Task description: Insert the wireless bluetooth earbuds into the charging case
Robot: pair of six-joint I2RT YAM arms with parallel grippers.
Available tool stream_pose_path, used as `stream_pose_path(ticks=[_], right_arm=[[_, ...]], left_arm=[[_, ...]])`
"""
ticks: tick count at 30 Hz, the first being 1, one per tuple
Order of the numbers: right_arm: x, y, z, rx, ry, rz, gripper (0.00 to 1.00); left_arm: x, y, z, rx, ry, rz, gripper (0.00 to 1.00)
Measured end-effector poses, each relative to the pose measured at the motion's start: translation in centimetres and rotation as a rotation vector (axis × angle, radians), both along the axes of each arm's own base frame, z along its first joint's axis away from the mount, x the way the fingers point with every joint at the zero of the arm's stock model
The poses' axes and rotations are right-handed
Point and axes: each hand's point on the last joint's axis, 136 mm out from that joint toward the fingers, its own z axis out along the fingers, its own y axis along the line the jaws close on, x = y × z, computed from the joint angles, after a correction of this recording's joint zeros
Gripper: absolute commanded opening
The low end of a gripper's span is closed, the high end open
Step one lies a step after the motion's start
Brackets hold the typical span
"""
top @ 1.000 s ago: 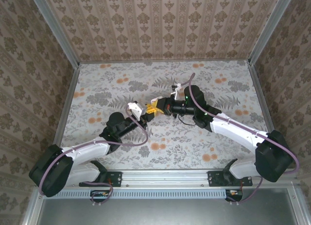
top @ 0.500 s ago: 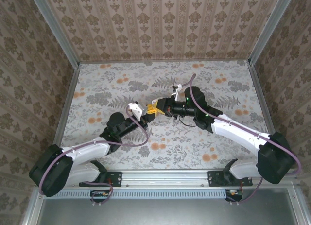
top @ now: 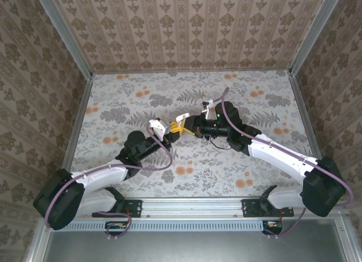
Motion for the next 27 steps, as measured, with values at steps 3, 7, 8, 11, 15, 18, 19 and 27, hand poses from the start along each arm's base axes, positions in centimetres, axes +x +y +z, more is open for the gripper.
stream_pose_path(ticks=[3,7,8,11,15,18,19,27], right_arm=[[-0.1,-0.2,-0.5,-0.020,0.009,-0.003,0.24],[-0.1,-0.4,-0.9,-0.045,0.019,-0.007,0.26],[-0.1,-0.5,-1.1,-0.053,0.023,-0.008,0.27],[-0.2,-0.6,-1.0,-0.078,0.022,-0.008,0.27],[-0.3,-1.6,-0.3,-0.151,-0.009,-0.023,0.29],[-0.4,-2.5,1.6,-0.195,-0.060,-0.034,0.33],[-0.5,-2.7,2.2,-0.207,-0.076,-0.037,0.36],[-1.9,-1.5,5.4,-0.333,-0.166,0.028,0.46]], left_arm=[[0.0,0.0,0.0,0.001,0.001,0.000,0.00],[0.0,0.0,0.0,0.000,0.000,0.000,0.00],[0.0,0.0,0.1,-0.003,-0.003,0.000,0.00],[-0.1,0.1,0.4,-0.009,-0.010,0.000,0.00],[-0.1,0.2,0.6,-0.011,-0.012,0.001,0.00],[-0.2,0.3,0.4,-0.002,-0.003,0.004,0.00],[-0.2,0.3,0.3,0.002,0.001,0.005,0.00],[-0.1,0.5,-0.7,0.040,0.028,0.015,0.00]])
